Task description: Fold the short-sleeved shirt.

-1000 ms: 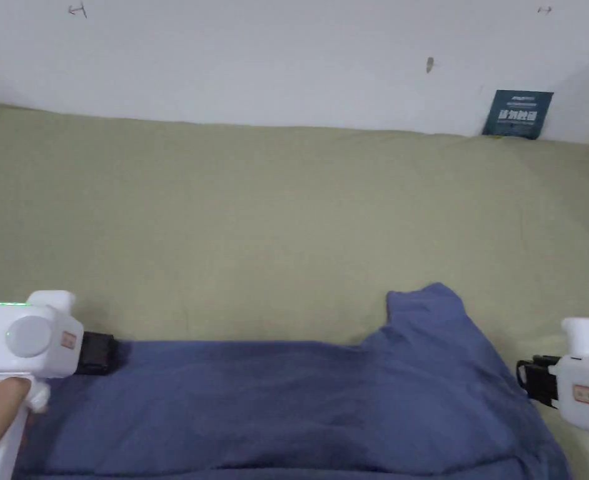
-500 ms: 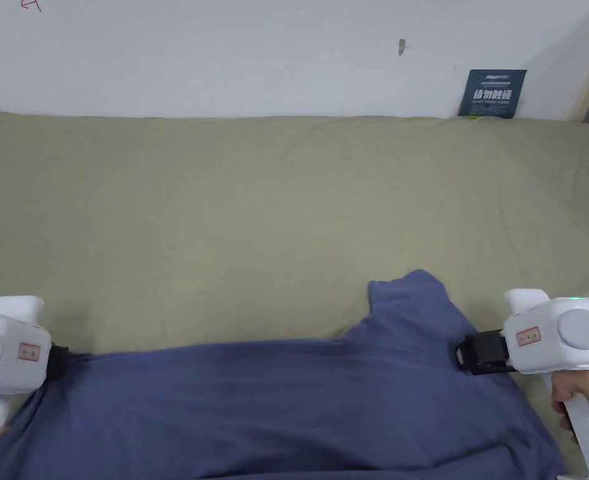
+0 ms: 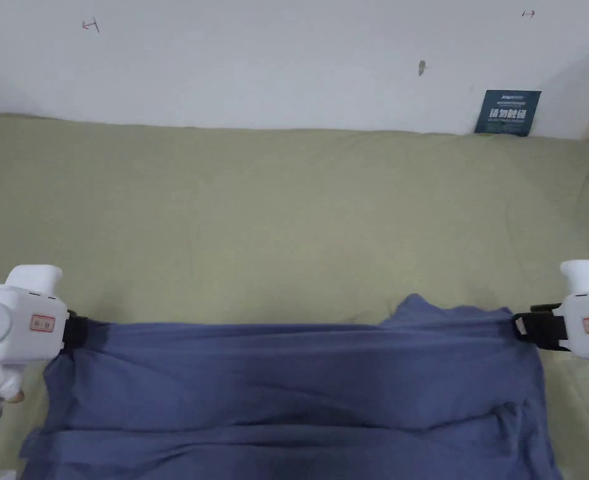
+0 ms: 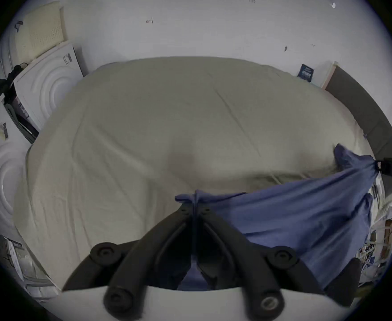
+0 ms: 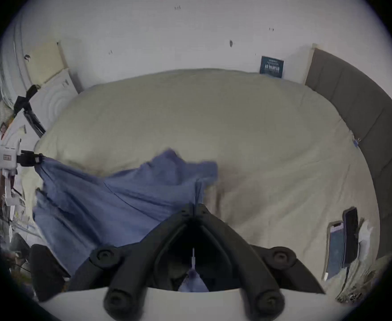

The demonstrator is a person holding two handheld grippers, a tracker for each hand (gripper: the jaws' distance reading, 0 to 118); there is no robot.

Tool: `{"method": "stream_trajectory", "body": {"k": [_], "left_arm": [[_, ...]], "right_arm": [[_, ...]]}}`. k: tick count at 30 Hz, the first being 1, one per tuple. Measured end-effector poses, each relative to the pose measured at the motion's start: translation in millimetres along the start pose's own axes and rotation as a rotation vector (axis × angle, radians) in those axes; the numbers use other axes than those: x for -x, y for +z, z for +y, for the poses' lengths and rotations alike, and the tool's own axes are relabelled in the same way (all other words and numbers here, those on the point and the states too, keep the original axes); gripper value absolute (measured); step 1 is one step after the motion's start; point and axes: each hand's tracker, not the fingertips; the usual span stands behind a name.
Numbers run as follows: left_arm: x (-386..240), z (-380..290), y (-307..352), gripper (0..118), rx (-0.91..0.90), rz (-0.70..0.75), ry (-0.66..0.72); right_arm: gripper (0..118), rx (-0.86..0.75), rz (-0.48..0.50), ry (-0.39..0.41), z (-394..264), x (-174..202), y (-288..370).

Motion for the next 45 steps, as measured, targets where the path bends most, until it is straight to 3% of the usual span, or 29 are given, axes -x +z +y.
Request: {"method": "stream_trajectory", "body": {"k": [11, 18, 20, 21, 22, 23, 24, 28, 30, 32, 33, 35, 37, 41, 45], "left_arm": [[13.8, -94.5, 107.9, 0, -0.136, -0.076, -0.022], [21.5, -164.9, 106.1, 0, -0.138, -0.115, -0.004], [22.8, -179.7, 99.3, 6, -0.118, -0.123, 0.009], [23.3, -184.4, 96.1, 31, -0.108, -0.125, 0.012], [29.3, -189.3, 86.6, 72, -0.096, -0.115, 0.013], [31.0, -191.9, 80.9, 110, -0.077, -0.100, 0.011], [30.2, -193.7, 77.3, 118, -0.055, -0.075, 0.010], [21.9, -171.3, 98.6, 117, -0.145, -0.060, 0.051], [1.2, -158.4, 119.5, 115, -0.221, -0.043, 0.021], [-25.5, -138.3, 144.7, 102, -0.319, -0.046, -0.004], [-38.6, -129.4, 157.3, 76, -0.373, -0.053, -0.014], [-73.7, -115.0, 185.4, 4, -0.511, 0.007, -0.045], [-104.3, -109.7, 204.1, 0, -0.654, 0.104, -0.071], [-144.6, -112.3, 225.6, 0, -0.758, 0.021, 0.020], [-163.8, -111.7, 237.2, 0, -0.799, 0.049, -0.028]], "right_arm": [[2, -0.087, 0.026, 0.008, -99.3, 17.9, 101.4], [2, -0.019, 0.041, -0.007, -173.4, 24.5, 112.6], [2, -0.001, 0.042, -0.019, -187.1, 23.0, 104.5], [4, 0.010, 0.039, -0.030, -190.7, 23.0, 101.5], [18, 0.015, 0.039, -0.036, -195.1, 24.1, 98.3], [50, 0.011, -0.013, -0.026, -196.9, 25.0, 96.3], [75, 0.015, -0.049, -0.015, -196.2, 23.8, 95.4], [75, -0.049, -0.038, -0.057, -179.7, 31.6, 115.5], [75, -0.154, -0.072, -0.058, -154.0, 47.4, 127.1], [73, -0.296, -0.087, -0.072, -129.3, 66.5, 143.7], [65, -0.375, -0.090, -0.065, -120.1, 77.5, 153.7], [1, -0.508, -0.146, -0.003, -103.1, 107.7, 172.5], [1, -0.686, -0.244, 0.010, -96.9, 136.5, 182.4], [1, -0.781, -0.219, 0.005, -89.2, 174.1, 195.1], [1, -0.820, -0.232, 0.084, -86.5, 190.5, 194.9]]}}
